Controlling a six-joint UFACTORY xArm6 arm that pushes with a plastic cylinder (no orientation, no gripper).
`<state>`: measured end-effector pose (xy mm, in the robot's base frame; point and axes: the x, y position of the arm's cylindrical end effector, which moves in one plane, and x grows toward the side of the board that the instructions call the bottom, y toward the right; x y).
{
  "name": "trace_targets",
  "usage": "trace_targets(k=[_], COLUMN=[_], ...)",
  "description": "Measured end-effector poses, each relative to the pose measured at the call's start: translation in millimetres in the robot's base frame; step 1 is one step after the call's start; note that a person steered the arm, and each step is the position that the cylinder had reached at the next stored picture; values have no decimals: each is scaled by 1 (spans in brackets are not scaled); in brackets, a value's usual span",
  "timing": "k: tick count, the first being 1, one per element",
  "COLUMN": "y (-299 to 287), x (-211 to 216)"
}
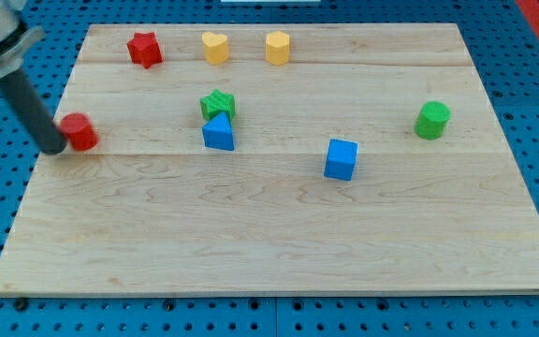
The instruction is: Push the red circle closer to the yellow hexagon
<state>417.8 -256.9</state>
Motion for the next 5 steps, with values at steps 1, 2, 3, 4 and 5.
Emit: trace_targets(k=[1,2,3,4,5], y=[49,103,156,142,151], x=[-38,-53,-71,-79,-100])
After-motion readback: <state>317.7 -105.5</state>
